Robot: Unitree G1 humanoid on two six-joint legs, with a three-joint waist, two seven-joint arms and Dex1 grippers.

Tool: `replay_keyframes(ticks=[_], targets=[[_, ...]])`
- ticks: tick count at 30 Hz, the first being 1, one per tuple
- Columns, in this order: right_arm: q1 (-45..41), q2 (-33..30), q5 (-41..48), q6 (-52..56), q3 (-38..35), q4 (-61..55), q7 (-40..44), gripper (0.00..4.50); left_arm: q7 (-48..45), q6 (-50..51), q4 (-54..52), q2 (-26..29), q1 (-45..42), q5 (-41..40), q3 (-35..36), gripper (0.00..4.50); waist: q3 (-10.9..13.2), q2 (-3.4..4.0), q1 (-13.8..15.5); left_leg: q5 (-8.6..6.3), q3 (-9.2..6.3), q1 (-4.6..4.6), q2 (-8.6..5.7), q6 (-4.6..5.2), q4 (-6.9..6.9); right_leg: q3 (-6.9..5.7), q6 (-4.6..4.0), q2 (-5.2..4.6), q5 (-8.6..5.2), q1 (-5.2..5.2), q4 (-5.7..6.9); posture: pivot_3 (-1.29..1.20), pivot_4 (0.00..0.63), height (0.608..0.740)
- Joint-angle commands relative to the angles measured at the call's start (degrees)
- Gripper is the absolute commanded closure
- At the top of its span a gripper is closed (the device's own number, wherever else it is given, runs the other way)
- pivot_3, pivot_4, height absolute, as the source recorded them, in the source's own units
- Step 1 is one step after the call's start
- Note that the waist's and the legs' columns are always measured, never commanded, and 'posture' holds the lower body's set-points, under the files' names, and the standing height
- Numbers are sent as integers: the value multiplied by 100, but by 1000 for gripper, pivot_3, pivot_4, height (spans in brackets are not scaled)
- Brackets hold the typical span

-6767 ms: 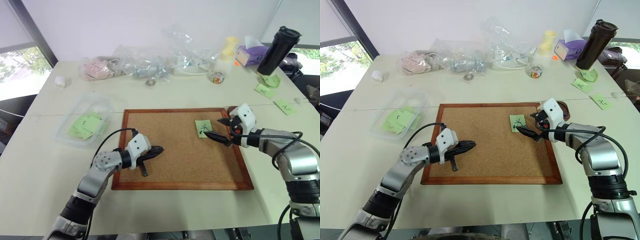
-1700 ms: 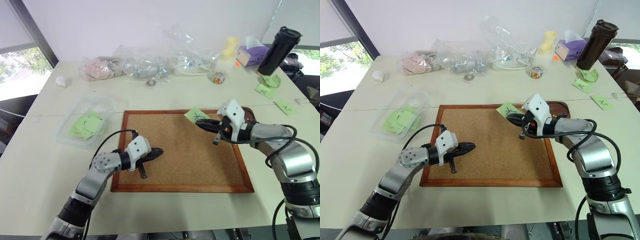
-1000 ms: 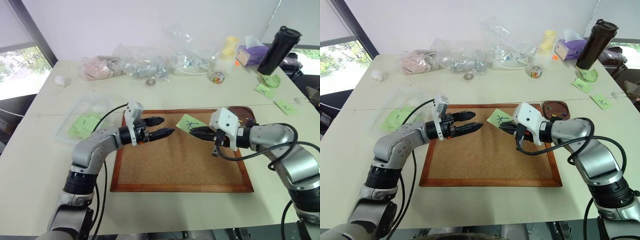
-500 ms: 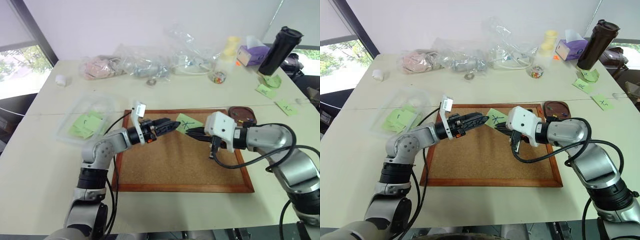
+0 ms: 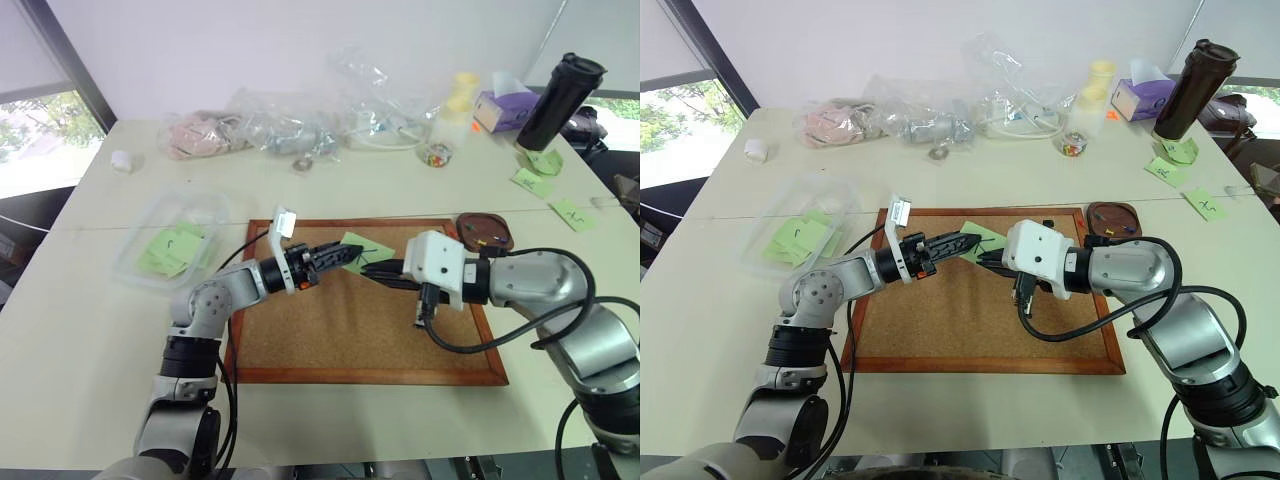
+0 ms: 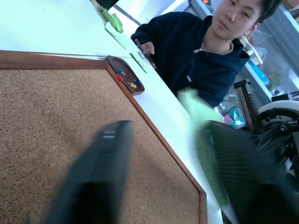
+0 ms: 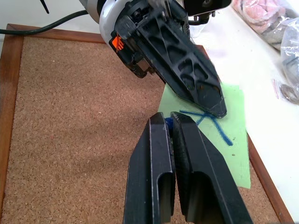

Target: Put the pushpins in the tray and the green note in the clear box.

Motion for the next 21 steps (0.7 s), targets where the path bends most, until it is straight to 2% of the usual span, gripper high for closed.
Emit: replay_keyframes(ticks=[1, 2, 3, 15, 17, 19, 21], targets=[[-150, -18, -29, -61, 41, -155, 4, 4500, -57, 32, -73, -12, -89, -223, 153, 3781, 0, 0, 0, 0, 0, 0, 0, 0, 0, 0, 0, 0, 0, 0, 0, 0, 150, 740], [-158, -23, -43, -73, 48, -140, 7, 4500, -54, 48, -82, -6, -89, -247, 173, 4347, 0, 0, 0, 0, 0, 0, 0, 0, 0, 0, 0, 0, 0, 0, 0, 0, 150, 740], [-168, -32, -50, -81, 43, -117, 10, 4500, -43, 68, -111, 6, -84, -280, 190, 4464, 0, 0, 0, 0, 0, 0, 0, 0, 0, 0, 0, 0, 0, 0, 0, 0, 150, 740], [-257, -72, 79, -29, -231, 83, -11, 4500, -326, -524, -135, 473, 157, 94, 86, 4464, 0, 0, 0, 0, 0, 0, 1, 0, -2, 0, 0, 0, 0, -1, 0, 0, 150, 740], [-253, 21, 262, 129, -476, 171, -134, 4500, -354, -560, -146, 513, 192, 113, 93, 4464, 0, 0, 9, 0, 0, -1, 0, 0, -1, 0, 0, 0, 0, -1, 0, 0, 150, 740], [-312, 376, 884, 594, -1270, 777, -464, 4500, -348, -549, -245, 561, 234, 66, 161, 4464, 2, -11, 5, 0, -1, 0, 0, 0, 1, 0, 0, -1, 0, 3, -1, 0, 150, 740], [-414, 489, 1078, 723, -1855, 1585, -675, 4500, -308, -524, -382, 582, 269, 12, 202, 4464, 3, -12, 13, 0, -2, 0, -1, 0, 2, 0, 0, -1, 0, 5, -1, 0, 150, 740]])
